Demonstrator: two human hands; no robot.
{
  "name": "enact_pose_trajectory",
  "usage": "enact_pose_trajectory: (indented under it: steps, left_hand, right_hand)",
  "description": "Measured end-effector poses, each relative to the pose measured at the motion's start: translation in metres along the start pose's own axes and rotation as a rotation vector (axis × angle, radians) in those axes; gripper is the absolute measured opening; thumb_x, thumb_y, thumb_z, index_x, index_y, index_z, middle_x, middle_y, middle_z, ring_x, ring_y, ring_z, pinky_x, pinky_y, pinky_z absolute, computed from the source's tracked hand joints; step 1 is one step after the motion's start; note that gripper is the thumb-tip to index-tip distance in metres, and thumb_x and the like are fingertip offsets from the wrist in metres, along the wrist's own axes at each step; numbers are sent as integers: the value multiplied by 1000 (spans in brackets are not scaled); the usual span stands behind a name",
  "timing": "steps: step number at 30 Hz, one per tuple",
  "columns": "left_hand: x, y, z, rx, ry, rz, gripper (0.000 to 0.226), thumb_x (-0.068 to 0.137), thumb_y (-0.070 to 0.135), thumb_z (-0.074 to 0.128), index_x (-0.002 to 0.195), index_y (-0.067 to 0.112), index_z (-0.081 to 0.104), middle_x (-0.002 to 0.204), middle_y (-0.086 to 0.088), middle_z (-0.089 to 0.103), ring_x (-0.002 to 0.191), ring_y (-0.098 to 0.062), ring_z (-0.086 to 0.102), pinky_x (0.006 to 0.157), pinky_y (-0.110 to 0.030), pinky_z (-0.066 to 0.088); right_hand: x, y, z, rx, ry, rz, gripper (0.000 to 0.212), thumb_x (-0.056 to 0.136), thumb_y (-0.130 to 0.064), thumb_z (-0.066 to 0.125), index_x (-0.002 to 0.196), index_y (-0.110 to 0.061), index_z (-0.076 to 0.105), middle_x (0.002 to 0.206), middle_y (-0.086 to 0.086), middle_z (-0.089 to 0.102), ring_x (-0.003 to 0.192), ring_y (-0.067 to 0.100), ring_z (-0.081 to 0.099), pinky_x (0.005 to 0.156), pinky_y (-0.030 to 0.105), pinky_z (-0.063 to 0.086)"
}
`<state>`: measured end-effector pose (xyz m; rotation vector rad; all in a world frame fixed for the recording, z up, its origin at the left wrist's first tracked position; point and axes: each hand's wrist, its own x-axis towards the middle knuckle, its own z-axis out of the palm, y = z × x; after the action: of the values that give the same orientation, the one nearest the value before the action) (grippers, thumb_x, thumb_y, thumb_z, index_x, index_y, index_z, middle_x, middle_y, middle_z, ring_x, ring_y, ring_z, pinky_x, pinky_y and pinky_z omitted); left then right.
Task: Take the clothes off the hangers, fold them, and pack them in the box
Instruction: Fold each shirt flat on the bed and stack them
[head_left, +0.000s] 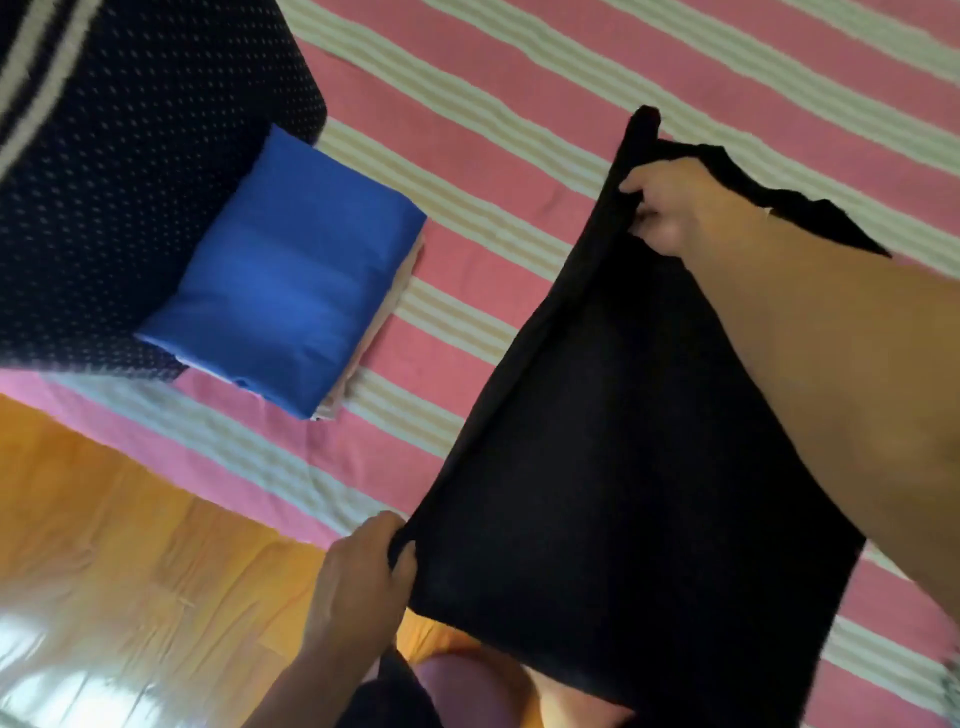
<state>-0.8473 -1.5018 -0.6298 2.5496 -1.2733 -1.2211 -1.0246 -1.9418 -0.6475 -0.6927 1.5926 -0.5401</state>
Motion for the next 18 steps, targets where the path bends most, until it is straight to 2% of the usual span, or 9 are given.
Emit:
enact_pose_trajectory:
  steps: [2,4,6,9,11,13,15,16,18]
  left_hand:
    - [-31,15,10,17,19,61,9,93,25,61,94,30,54,82,10,64,75,-19,63,67,-37,51]
    - [-59,31,35,25,0,128,17,91,25,61,103,33,52,89,9,65,81,-25,65,70,-39,51]
    - [-79,51,65,32,-65,162,27,90,27,57,111,37,44,100,12,63,87,-26,66,74,-40,52]
    - [-85,65,122,64,-134,142,21,91,22,49,105,33,38,102,12,55,87,-25,62,76,-45,53]
    - [-79,66,150,101,-110,123,18,91,18,52,96,28,38,93,7,54,85,-22,61,72,-41,52]
    - [-74,62,167,192,-95,149,32,80,15,66,85,25,36,78,6,53,70,-20,59,57,-31,42]
    - [-77,60,178,279,-65,196,50,64,12,77,77,25,31,63,8,46,53,-17,51,48,-28,31]
    - [-82,63,180,296,-62,190,51,63,11,77,77,25,30,61,9,44,51,-16,48,47,-27,31]
    - [-94,69,184,280,-64,174,40,77,9,68,83,28,34,69,9,46,60,-13,51,53,-27,38]
  right_hand:
    - [-12,1,-36,134,-42,25,37,92,3,57,129,-1,53,115,15,61,102,28,67,72,34,63]
    - [-15,8,-71,156,14,55,40,89,3,60,129,-2,58,121,16,62,104,30,68,89,41,60]
    - [-3,19,-105,120,72,76,39,86,3,61,125,-3,63,123,17,64,104,32,69,97,44,56]
    - [5,52,-138,84,90,111,31,88,-2,64,119,-4,65,119,13,68,101,28,72,90,42,59]
    - [5,70,-144,60,50,92,27,93,-10,64,119,-8,63,117,8,69,100,22,73,84,38,61]
    - [13,81,-144,23,30,66,29,95,-13,61,125,-11,60,118,3,67,103,17,71,82,36,62]
    - [24,81,-146,-57,22,39,34,95,-9,59,129,-11,58,124,3,63,107,18,68,83,37,62]
    - [26,79,-146,-119,28,24,36,95,-6,58,131,-9,57,127,2,62,109,18,66,83,36,61]
    - [16,73,-140,-168,77,-9,35,98,-3,53,133,-6,55,126,-3,59,110,14,63,82,27,60]
